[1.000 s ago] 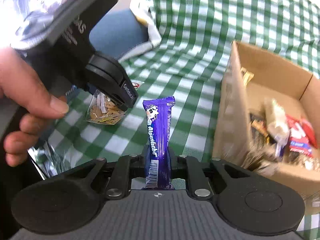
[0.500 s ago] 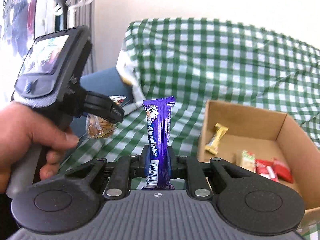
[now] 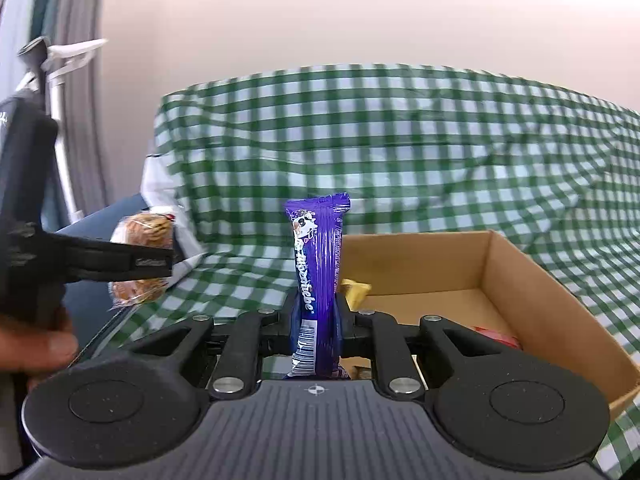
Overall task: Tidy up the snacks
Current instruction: 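Carry the cookie bag with left tool while right tool carries purple bar over box, then open both tools to drop the cookie bag and purple bar into the box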
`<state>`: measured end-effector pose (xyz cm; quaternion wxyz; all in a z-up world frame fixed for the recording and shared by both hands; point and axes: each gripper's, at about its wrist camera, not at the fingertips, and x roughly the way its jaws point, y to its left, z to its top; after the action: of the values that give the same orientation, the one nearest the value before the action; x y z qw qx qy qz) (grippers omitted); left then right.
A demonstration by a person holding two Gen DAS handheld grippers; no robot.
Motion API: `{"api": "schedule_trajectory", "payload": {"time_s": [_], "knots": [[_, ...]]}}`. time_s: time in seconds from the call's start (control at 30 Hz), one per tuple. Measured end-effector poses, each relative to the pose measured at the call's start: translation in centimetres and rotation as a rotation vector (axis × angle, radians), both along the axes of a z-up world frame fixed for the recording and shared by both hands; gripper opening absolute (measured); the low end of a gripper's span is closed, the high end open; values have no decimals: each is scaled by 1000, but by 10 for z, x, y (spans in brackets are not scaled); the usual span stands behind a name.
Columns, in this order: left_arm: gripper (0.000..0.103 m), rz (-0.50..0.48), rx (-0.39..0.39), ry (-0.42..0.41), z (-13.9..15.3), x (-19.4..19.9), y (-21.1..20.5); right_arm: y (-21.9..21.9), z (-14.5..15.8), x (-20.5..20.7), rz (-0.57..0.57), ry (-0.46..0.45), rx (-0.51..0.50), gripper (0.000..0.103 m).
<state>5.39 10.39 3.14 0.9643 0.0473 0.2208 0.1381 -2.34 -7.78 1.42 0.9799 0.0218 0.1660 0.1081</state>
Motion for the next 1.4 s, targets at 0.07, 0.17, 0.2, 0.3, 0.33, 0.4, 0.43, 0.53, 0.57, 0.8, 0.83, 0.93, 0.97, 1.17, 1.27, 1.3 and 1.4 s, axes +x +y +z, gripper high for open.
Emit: {"api": "schedule_trajectory", "payload": {"time_s": [0.07, 0.17, 0.2, 0.3, 0.33, 0.4, 0.43, 0.53, 0.57, 0.8, 0.83, 0.93, 0.97, 1.17, 1.27, 1.3, 1.4], "knots": [[46, -23, -2, -18, 2, -2, -9, -5, 0, 3, -29, 2, 8, 17], [46, -63, 8, -46, 4, -3, -22, -14, 0, 4, -73, 4, 23, 17], [46, -77, 14, -54, 4, -3, -26, -17, 0, 3, -88, 4, 27, 17], [46, -120, 33, -85, 5, -4, -41, -25, 0, 5, -136, 5, 41, 17], [46, -132, 37, -94, 6, -5, -45, -28, 0, 7, -152, 7, 47, 17], [46, -159, 44, -116, 6, -7, -55, -34, 0, 9, -183, 9, 60, 17], [46, -172, 47, -125, 6, -7, -59, -36, 1, 11, -197, 8, 66, 17], [46, -211, 50, -150, 6, -10, -71, -42, 1, 14, -234, 1, 81, 17], [46, -224, 49, -156, 6, -10, -76, -45, 2, 15, -248, -4, 85, 17], [46, -292, 38, -223, 6, -11, -98, -69, 5, 16, -333, -25, 117, 17], [46, -292, 26, -248, 8, -12, -101, -73, 5, 16, -346, -29, 121, 17], [46, -311, 10, -308, 13, -11, -110, -79, 5, 17, -371, -32, 123, 17], [49, -330, 10, -307, 13, -9, -113, -82, 4, 19, -373, -27, 122, 18], [73, -417, 34, -272, 11, -7, -123, -92, -5, 27, -419, 32, 94, 59], [73, -418, 28, -239, 8, -9, -123, -96, -4, 29, -411, 44, 97, 58], [73, -418, 20, -221, 7, -9, -123, -96, -4, 29, -407, 49, 93, 58], [74, -412, 12, -181, 5, -11, -120, -96, 2, 26, -379, 61, 86, 66]]}}
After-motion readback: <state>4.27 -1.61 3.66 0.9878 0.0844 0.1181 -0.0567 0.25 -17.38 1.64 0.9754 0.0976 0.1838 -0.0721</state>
